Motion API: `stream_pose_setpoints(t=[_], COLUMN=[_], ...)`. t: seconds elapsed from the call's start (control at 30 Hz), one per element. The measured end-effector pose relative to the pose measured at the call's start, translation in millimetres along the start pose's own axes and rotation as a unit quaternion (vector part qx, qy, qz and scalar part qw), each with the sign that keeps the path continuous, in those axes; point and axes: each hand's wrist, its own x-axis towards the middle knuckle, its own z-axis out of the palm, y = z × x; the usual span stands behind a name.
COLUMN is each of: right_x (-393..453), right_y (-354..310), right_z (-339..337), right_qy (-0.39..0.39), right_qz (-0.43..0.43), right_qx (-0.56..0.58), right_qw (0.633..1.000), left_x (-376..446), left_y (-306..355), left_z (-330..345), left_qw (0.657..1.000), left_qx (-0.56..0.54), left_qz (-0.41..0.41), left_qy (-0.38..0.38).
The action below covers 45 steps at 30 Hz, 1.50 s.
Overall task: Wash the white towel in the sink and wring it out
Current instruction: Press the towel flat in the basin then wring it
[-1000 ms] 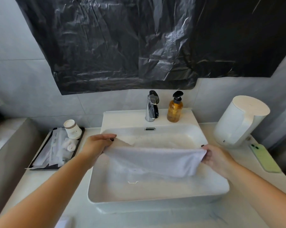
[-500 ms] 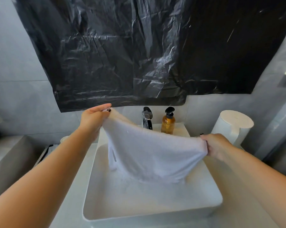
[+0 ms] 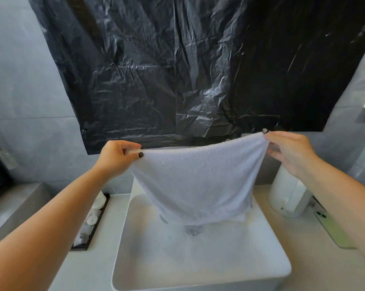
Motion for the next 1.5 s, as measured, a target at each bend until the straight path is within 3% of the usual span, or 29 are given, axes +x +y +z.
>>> stream_pose_setpoints(t=[0.17,0.4,0.5,0.6,0.77,0.9,1.07,1.33,1.5], right_x=[-6.1,0.4,8.5,17.8,26.0,19.8,-8.8,-39.1,-34.6], right_y=[6.3,27.9,34.6,35.0,22.5,27.1,73.0,162.1,190.4], right_z=[-8.7,-20.6,-11.4,3.0,10.0,-6.2,-26.2,-56.9,-45.6], right_qy=[-0.021,-0.063,-0.054,-0.002,0.050,0.005,-0.072,-0.078,-0.083], right_qz=[-0.001,0.036,0.047,0.045,-0.025,-0.040,-0.007,0.140,0.157], right_qx=[0.018,-0.123,-0.158,-0.131,-0.064,-0.032,-0.002,-0.023,-0.091], right_qw=[1.000,0.990,0.985,0.990,0.996,0.999,0.997,0.987,0.980], left_x=[3.1,15.7,17.8,18.8,18.5,-0.7,-55.6,-129.0,-122.5], left_y=[5.7,-22.7,-27.4,-30.2,-20.2,-19.1,-53.6,-110.7,-160.5], left_z=[3.9,10.1,22.3,33.5,25.5,19.7,44.1,90.2,113.9], left_qw=[0.989,0.980,0.991,0.995,0.990,0.985,0.989,0.993,0.993], left_qx=[0.120,0.173,0.131,0.081,0.004,-0.018,-0.042,-0.094,-0.079], left_qz=[0.082,0.101,0.021,-0.007,0.022,0.044,0.000,-0.037,-0.086], left_qy=[0.024,0.017,-0.001,0.049,0.142,0.165,0.141,0.055,-0.001])
